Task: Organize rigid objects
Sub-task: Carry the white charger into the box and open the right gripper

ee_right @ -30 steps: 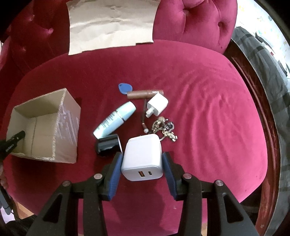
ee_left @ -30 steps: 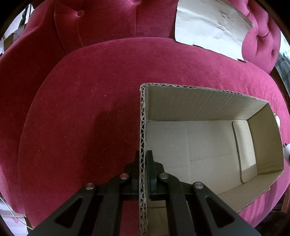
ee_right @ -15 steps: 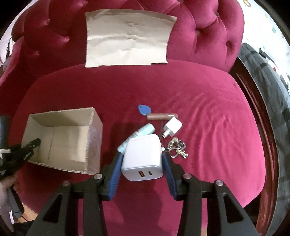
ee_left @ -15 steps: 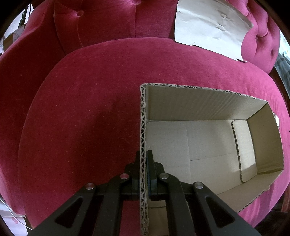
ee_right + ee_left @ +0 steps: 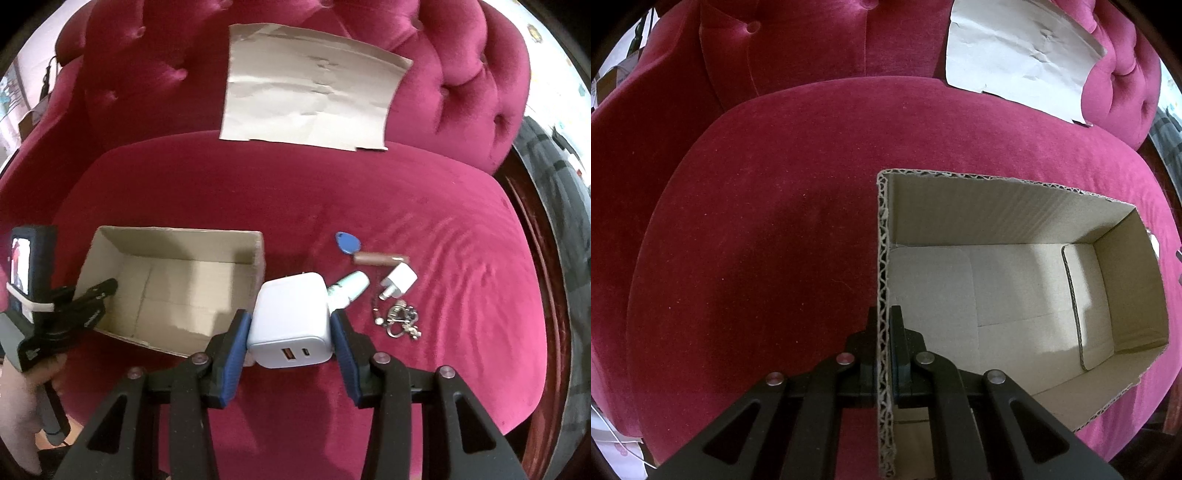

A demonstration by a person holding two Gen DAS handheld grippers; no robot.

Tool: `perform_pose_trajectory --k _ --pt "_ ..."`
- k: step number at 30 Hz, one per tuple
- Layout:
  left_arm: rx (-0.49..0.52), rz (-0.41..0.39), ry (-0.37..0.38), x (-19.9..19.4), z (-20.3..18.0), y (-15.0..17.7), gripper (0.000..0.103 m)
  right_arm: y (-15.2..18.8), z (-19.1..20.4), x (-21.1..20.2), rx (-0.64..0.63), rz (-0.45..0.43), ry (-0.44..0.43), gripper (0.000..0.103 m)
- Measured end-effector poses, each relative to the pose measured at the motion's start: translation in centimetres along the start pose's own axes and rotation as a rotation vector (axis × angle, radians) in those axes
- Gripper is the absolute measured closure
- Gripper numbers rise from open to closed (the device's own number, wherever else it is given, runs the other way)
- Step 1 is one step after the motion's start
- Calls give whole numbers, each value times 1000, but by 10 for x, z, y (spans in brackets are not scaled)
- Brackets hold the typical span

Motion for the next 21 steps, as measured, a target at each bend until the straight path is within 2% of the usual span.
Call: perform_pose_trajectory --k 14,21 --pt "1 0 4 0 0 0 99 -12 56 5 -87 -13 -61 56" --pt "-1 -1 7 0 0 1 99 -13 78 21 -111 20 -123 56"
Point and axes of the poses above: each gripper's, at about its wrist camera, not at the fingertips, and x roughly the way its jaws point, z to its left, y to its underside, the point moved 7 cm from there along x, roughly the way its jaws point, and after that the axes turned 6 degrees about x, right-handed, at the moved point
